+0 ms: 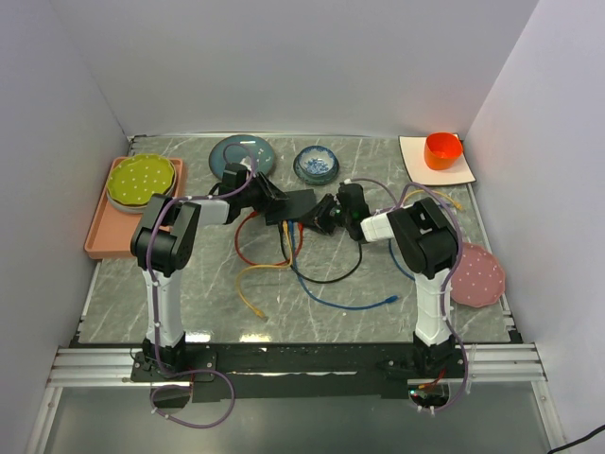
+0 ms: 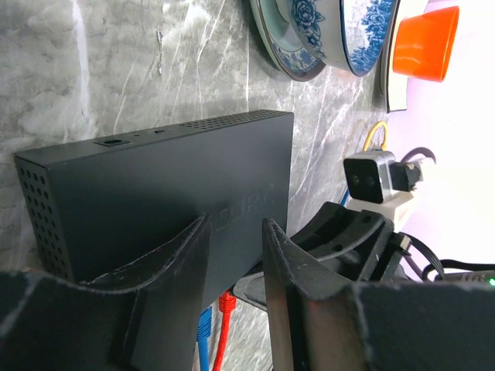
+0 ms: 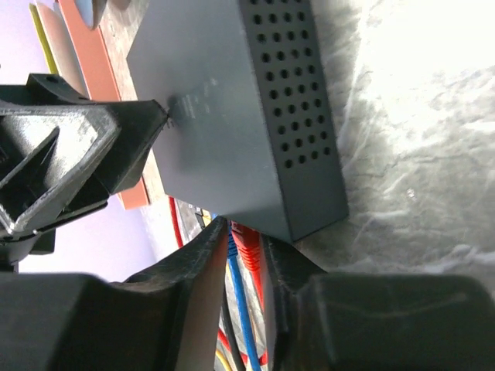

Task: Pull the plug from the switch port

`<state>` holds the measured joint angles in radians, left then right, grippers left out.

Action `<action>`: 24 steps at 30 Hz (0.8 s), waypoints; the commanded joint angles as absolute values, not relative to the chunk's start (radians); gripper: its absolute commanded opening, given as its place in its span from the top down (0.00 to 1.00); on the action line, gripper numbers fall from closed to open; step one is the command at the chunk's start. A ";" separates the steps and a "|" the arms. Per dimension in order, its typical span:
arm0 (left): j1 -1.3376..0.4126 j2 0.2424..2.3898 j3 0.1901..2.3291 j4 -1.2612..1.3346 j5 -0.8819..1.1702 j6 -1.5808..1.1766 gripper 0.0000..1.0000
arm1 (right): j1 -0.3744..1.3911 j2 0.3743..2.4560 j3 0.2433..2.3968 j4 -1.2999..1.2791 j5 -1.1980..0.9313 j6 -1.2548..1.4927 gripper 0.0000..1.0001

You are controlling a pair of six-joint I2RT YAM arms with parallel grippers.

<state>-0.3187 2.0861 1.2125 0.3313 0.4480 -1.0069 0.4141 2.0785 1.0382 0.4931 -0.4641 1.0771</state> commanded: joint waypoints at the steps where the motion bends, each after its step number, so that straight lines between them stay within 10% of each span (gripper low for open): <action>1: -0.325 2.098 1.209 0.322 0.451 -0.991 0.60 | 0.399 2.100 1.035 0.589 -0.469 1.118 0.76; 12: -0.325 2.108 1.207 0.336 0.459 -0.999 0.60 | 0.399 2.106 1.031 0.592 -0.479 1.091 1.00; 24: -0.363 2.014 0.951 0.744 0.509 -1.215 0.52 | 0.399 2.077 1.002 0.537 -0.474 0.982 1.00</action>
